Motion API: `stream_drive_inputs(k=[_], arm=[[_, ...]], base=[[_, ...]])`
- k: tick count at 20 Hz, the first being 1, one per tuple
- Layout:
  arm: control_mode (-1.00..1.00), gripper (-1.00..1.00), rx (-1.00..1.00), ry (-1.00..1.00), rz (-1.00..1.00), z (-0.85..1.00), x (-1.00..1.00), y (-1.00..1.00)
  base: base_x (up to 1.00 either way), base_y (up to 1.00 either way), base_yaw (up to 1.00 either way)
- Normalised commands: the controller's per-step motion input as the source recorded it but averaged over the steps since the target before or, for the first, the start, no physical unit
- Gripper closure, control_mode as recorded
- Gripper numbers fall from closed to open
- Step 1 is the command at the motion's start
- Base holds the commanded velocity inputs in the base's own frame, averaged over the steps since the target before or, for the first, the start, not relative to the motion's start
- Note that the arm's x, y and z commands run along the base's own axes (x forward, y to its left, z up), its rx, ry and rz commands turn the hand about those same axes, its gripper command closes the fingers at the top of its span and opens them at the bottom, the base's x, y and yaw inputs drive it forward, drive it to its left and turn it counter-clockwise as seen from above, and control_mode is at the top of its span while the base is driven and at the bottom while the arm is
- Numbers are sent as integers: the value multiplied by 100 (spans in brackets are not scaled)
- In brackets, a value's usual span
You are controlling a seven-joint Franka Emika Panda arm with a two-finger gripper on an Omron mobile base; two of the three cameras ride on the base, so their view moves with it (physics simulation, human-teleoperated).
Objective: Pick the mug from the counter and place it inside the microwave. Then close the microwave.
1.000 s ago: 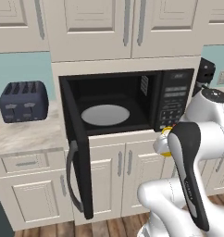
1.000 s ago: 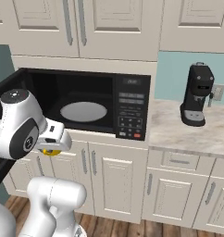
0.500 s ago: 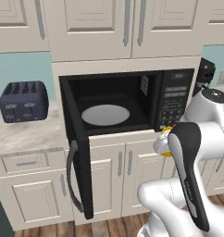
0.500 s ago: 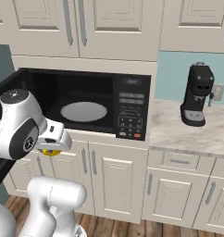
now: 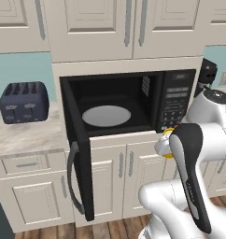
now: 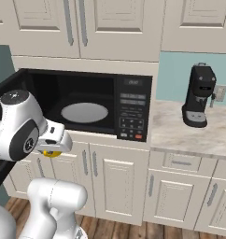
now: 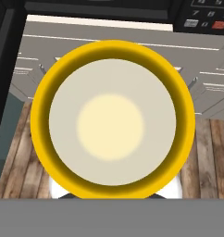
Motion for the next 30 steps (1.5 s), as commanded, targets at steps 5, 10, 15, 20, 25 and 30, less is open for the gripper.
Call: stream_drive_inputs(k=[5, 10, 15, 20, 25, 30], arm=[[-100, 100, 0, 0, 0, 0, 0, 0], [-100, 100, 0, -1, 4, -1, 0, 0], [-100, 100, 0, -1, 14, 0, 0, 1], [-100, 100, 0, -13, 13, 28, -7, 9], [-100, 100, 0, -15, 0, 28, 5, 28], [-100, 100, 0, -1, -1, 1, 54, 8]], base=[[0, 0, 0], [0, 0, 0], [0, 0, 0], [0, 0, 0], [0, 0, 0], [0, 0, 0]])
